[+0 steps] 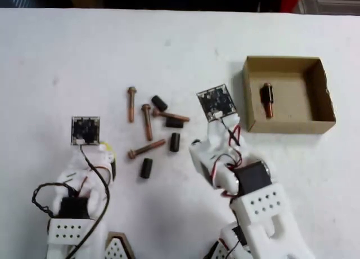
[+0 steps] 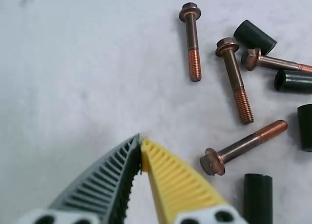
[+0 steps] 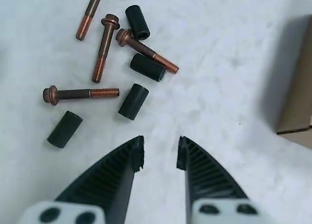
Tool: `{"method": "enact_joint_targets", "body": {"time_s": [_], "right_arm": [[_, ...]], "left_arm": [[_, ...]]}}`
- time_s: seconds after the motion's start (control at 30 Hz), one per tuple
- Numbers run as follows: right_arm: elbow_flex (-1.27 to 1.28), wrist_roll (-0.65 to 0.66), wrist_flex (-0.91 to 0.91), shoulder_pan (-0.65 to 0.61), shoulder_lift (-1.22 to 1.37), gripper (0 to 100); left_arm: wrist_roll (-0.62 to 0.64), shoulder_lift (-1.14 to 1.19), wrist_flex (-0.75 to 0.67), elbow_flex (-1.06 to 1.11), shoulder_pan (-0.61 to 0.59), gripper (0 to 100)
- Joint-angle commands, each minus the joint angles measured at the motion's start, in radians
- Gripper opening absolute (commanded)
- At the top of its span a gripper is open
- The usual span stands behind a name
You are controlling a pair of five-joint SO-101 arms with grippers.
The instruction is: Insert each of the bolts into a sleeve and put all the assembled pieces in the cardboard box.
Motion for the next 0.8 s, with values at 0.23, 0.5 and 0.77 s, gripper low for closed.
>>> {"method": "enact_joint_targets", "body": {"time_s": [0.23,0.5,0.77], "right_arm": [[-0.012,-0.097,-0.252,-0.03,0.311,7.0],[-0.018,-0.206,-0.41,-0.082,0.484,7.0],[-0.121,-0.293,-0.418,-0.074,0.647,7.0]], "left_arm": [[-0.003,-0.008,-0.028,-0.011,-0.005,2],[-0.003,-0.008,-0.028,-0.017,-0.03,2],[-0.003,-0.008,-0.034,-0.017,-0.05,2]]}}
